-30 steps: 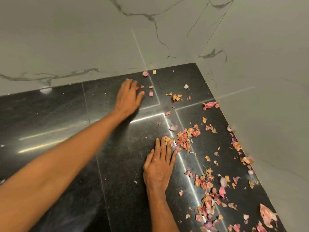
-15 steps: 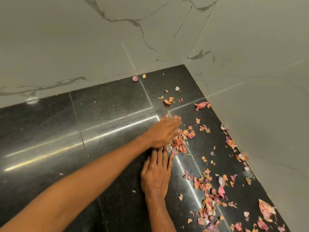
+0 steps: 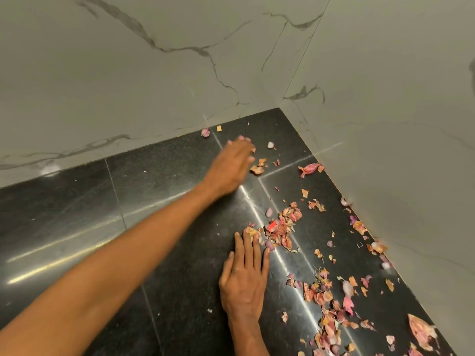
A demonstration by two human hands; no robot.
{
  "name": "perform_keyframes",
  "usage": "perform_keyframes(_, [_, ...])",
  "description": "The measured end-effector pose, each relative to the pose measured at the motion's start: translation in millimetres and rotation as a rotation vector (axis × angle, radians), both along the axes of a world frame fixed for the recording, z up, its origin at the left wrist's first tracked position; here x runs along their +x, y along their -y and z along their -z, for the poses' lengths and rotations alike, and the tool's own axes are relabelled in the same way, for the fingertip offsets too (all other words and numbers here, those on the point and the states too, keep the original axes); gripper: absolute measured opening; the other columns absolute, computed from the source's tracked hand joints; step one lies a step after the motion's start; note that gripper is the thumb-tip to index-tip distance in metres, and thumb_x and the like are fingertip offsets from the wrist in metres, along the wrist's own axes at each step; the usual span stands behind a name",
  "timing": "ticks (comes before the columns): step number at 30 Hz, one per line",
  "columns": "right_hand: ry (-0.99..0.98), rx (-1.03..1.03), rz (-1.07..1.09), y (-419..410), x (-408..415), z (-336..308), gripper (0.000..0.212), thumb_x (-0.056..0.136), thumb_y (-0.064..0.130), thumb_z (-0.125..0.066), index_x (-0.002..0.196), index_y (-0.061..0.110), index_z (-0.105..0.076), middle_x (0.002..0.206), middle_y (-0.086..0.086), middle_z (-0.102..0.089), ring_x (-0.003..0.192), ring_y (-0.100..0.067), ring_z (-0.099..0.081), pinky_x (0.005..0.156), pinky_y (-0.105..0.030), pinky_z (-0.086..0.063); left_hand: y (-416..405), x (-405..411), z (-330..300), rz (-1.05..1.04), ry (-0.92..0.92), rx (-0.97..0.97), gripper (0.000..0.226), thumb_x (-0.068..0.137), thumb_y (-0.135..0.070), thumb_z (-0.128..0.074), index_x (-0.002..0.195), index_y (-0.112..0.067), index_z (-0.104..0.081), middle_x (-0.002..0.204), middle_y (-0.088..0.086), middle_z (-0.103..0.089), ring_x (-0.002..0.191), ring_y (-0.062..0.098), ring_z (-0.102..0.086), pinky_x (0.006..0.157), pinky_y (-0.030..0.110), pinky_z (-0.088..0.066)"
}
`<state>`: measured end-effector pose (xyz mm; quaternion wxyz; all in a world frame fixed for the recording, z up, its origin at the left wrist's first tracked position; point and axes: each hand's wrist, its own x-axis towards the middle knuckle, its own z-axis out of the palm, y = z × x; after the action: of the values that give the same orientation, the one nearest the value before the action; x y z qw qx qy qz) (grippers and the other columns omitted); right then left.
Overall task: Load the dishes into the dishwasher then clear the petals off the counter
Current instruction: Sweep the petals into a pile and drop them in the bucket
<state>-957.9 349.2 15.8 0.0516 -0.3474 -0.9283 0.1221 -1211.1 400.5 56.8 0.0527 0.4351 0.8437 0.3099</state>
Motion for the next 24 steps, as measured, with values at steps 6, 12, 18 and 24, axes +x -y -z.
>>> perform_keyframes(6, [0.042,-0.016,-0.027,2,2,7,0.053,0.106,0.036,-0.035,0.158,0.025,-0.038,0.169,0.003,-0.025,0.159,-0.016,-0.011,0.127,-0.052,-0.019,43,-94,33,-0.103,-0.111,-0.282,0.062,0.106,-0.041,-0.036,0.154,-0.001,-0.033,0.161,0.019,-0.029,0.15,0.031,-0.024,0.126,0.044,-0.018])
perform_keyframes(12, [0.066,-0.007,-0.027,3,2,7,0.054,0.106,0.037,-0.036,0.159,0.025,-0.037,0.17,0.003,-0.024,0.159,-0.016,-0.01,0.127,-0.052,-0.017,28,-32,31,0.001,0.007,-0.008,0.036,0.106,-0.029,-0.044,0.134,-0.01,-0.057,0.136,0.013,-0.057,0.125,0.023,-0.052,0.112,0.042,-0.04])
perform_keyframes(18, [0.045,0.016,-0.02,3,3,6,0.053,0.107,0.036,-0.036,0.158,0.024,-0.038,0.169,0.002,-0.026,0.159,-0.016,-0.011,0.127,-0.052,-0.018,15,-10,32,-0.124,-0.222,0.163,0.023,0.101,-0.021,-0.051,0.109,-0.005,-0.066,0.104,0.011,-0.059,0.093,0.021,-0.052,0.081,0.044,-0.048])
perform_keyframes(24, [0.029,0.013,-0.018,4,4,4,0.052,0.107,0.036,-0.036,0.158,0.025,-0.038,0.168,0.002,-0.028,0.159,-0.016,-0.013,0.127,-0.051,-0.016,24,-52,47,-0.141,-0.08,-0.297,0.071,0.104,-0.055,-0.032,0.158,-0.01,-0.027,0.166,0.015,-0.018,0.154,0.03,-0.013,0.125,0.053,-0.006])
